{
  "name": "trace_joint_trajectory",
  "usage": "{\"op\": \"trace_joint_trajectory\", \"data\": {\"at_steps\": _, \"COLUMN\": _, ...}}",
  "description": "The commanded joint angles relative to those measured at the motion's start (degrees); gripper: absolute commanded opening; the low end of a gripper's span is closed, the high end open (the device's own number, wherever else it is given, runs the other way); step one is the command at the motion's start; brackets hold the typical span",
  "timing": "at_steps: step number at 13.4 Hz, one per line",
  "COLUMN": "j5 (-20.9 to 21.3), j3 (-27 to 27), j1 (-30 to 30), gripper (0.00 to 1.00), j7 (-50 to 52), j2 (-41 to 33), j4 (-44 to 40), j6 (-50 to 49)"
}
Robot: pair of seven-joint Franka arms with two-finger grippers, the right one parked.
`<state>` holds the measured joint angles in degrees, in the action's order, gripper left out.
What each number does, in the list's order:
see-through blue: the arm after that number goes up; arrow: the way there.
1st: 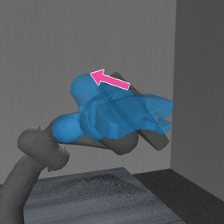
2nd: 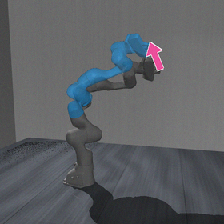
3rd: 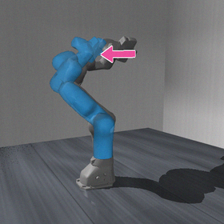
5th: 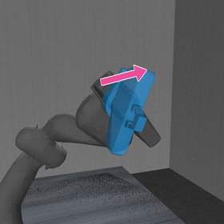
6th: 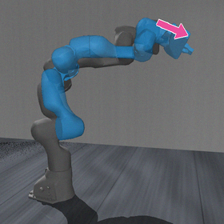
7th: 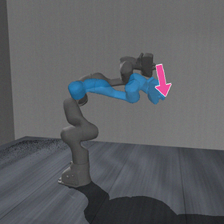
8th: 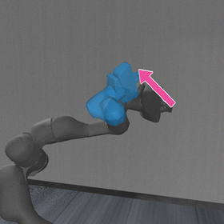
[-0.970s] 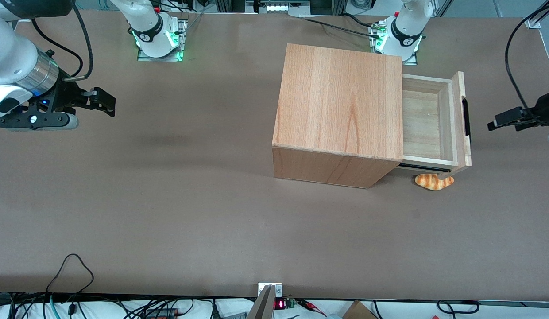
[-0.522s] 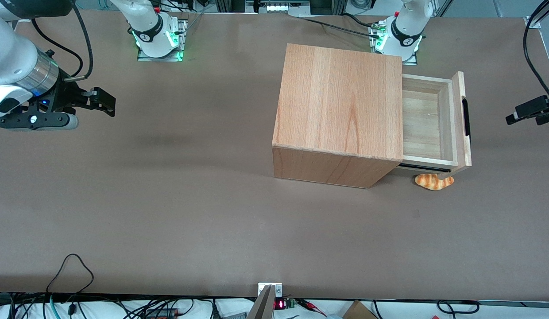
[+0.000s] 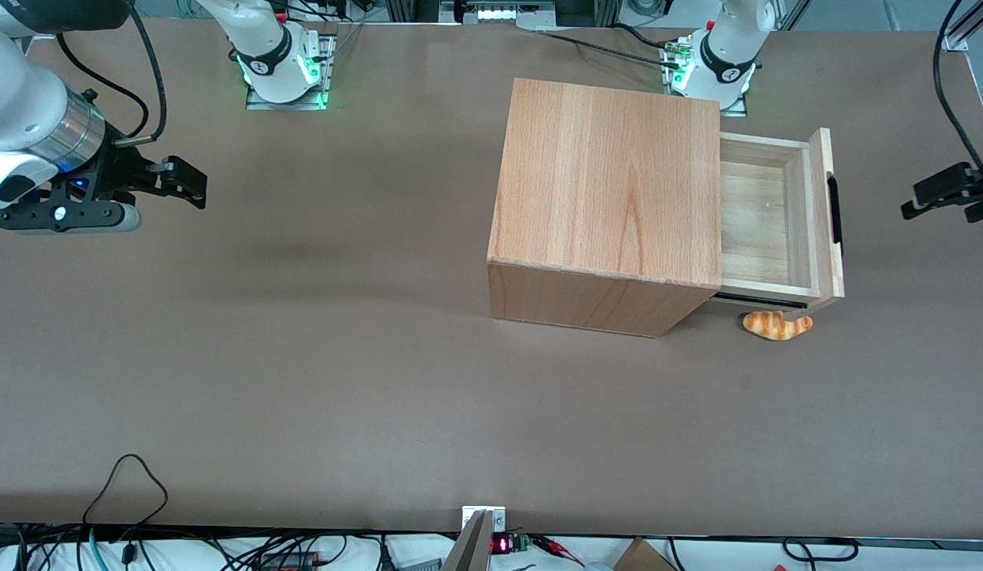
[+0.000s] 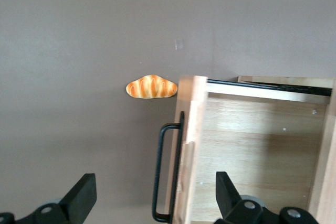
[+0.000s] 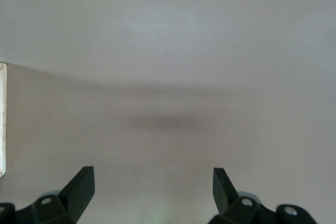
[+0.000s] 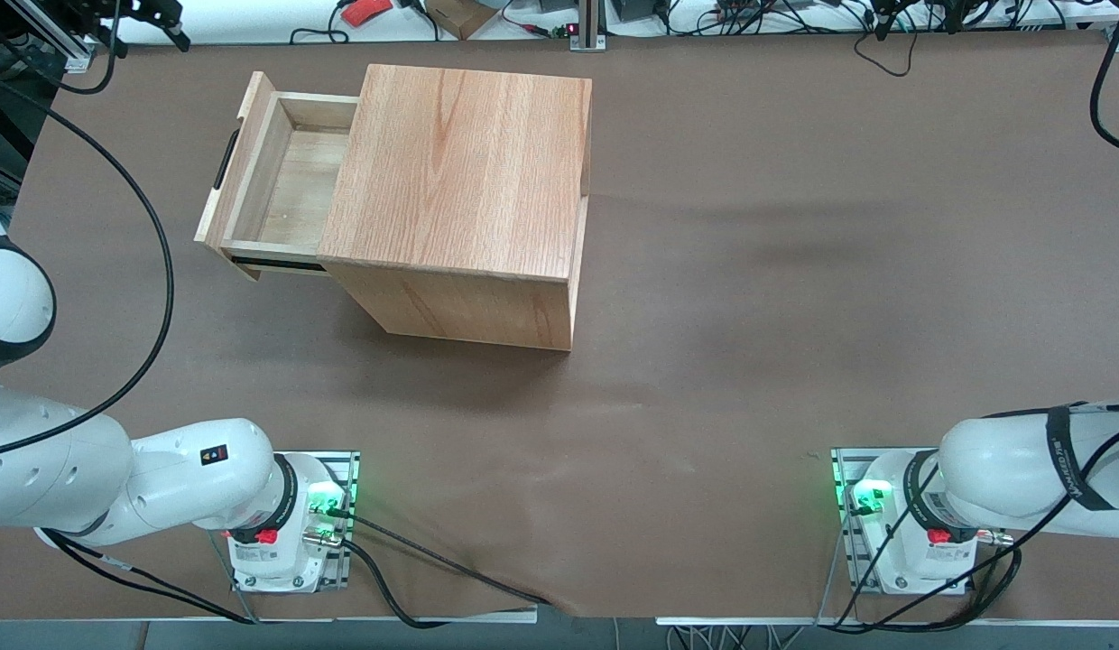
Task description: Open top drawer with left arm
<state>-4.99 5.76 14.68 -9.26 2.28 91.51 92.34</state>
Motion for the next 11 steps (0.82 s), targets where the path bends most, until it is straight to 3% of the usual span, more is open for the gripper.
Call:
{"op": "trace_joint_trajectory", "data": {"at_steps": 1, "j5": 1.9, "j3": -4.2, "j1": -4.8, "gripper": 1.00, "j7": 0.7, "j2": 0.4, "j4": -2.2, "j6": -1.4}}
{"op": "trace_joint_trajectory", "data": {"at_steps": 7, "j5": 5.5, "j3": -12.2, "j1": -15.6, "gripper": 1.00, "j7": 3.2, "j2": -0.7, "j4": -4.1, "j6": -3.0}}
{"op": "trace_joint_trajectory", "data": {"at_steps": 11, "j5": 5.6, "j3": -11.9, "j1": -16.0, "gripper": 1.00, "j7": 3.7, "j2": -1.2, "j4": -4.1, "j6": -3.1}}
